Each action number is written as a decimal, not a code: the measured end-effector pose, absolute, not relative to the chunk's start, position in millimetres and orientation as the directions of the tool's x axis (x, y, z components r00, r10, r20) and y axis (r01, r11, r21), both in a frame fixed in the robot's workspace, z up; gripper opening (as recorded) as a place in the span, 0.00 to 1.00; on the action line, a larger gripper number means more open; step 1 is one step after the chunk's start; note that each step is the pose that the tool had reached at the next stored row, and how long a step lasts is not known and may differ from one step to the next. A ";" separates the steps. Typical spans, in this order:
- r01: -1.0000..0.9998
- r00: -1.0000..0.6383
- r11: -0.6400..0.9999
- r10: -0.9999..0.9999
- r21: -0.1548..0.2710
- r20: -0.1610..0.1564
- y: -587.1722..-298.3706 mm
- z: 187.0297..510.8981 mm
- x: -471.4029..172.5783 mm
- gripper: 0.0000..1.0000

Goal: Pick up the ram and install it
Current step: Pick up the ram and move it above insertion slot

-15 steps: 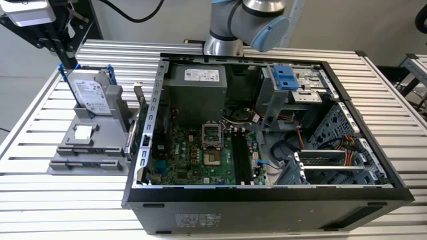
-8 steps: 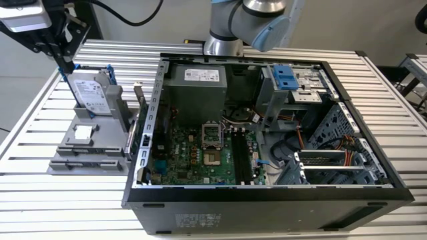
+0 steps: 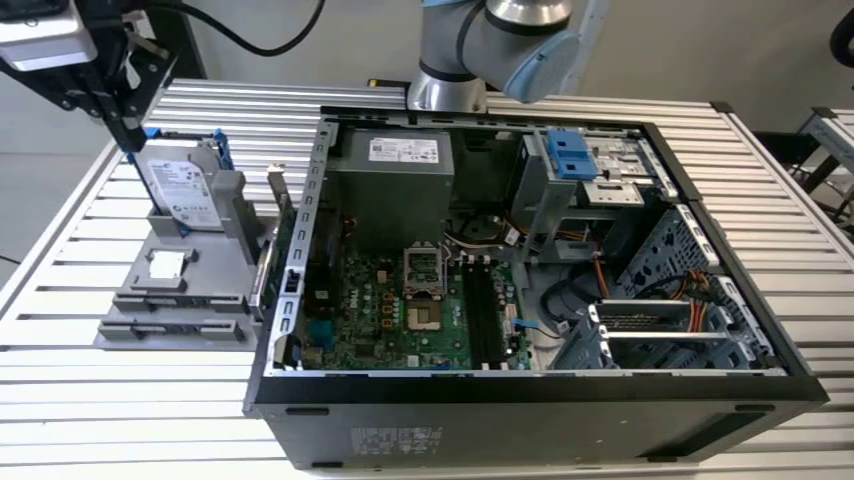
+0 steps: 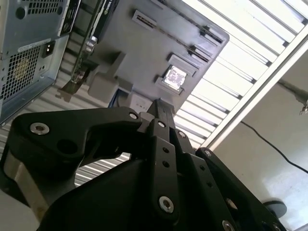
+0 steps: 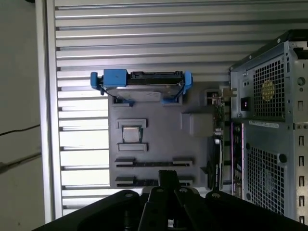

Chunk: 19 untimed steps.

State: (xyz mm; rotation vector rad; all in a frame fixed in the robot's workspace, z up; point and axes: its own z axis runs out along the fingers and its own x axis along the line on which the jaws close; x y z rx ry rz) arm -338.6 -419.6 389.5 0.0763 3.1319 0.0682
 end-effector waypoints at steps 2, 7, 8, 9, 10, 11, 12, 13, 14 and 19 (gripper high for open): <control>0.048 -0.999 0.998 0.049 0.044 -0.007 -420.4 389.5 -338.8 0.00; 0.048 -0.999 0.998 0.049 0.044 -0.007 -421.8 389.1 -339.6 0.00; 0.048 -0.999 0.998 0.049 0.044 -0.007 -422.0 389.0 -339.7 0.00; 0.048 -0.999 0.998 0.049 0.044 -0.007 -422.0 388.9 -339.7 0.00; 0.048 -0.999 0.998 0.049 0.044 -0.007 -422.2 388.9 -339.9 0.00; 0.048 -0.999 0.998 0.049 0.044 -0.007 -422.3 388.8 -340.1 0.00; 0.048 -0.999 0.998 0.049 0.044 -0.007 -422.4 388.8 -340.2 0.00; 0.048 -0.999 0.998 0.049 0.044 -0.007 -422.6 388.8 -340.4 0.00; 0.048 -0.999 0.998 0.049 0.044 -0.007 -422.9 388.7 -340.7 0.00; 0.048 -0.999 0.998 0.049 0.044 -0.007 -423.5 388.5 -341.1 0.00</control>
